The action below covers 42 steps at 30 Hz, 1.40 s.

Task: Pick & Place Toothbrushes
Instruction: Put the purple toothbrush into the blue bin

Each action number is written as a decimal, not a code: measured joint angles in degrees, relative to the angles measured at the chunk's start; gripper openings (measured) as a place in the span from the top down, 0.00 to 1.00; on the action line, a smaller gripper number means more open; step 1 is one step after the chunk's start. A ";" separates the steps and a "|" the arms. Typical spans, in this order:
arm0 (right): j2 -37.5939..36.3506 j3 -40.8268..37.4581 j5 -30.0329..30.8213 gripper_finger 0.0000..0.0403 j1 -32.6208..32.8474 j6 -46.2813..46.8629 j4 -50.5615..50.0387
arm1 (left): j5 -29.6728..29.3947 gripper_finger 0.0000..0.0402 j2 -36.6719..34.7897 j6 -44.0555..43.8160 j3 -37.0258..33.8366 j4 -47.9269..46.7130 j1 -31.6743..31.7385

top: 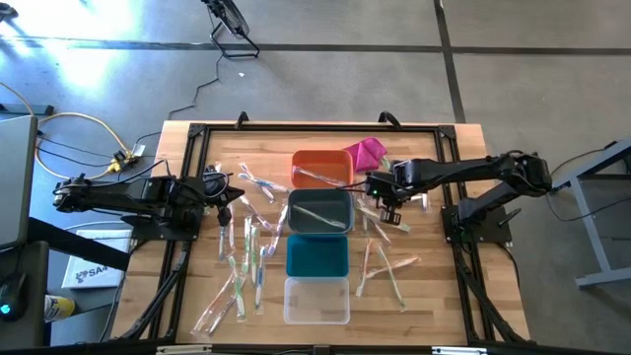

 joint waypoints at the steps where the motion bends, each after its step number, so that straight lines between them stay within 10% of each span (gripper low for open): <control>1: 0.00 0.00 0.00 0.94 0.00 0.58 -0.05 | 0.00 0.99 0.00 0.00 0.00 0.00 0.00; 10: 0.00 0.00 0.72 0.89 0.00 0.83 -0.58 | -0.01 0.99 0.00 0.00 0.00 0.00 0.00; 26: 0.00 0.00 5.04 0.45 0.00 0.81 -0.63 | 0.00 0.99 0.00 0.00 0.00 0.00 0.00; 42: 0.04 -6.94 1.49 0.42 -1.82 -0.27 0.05 | 0.00 0.99 0.00 0.00 0.00 0.00 0.00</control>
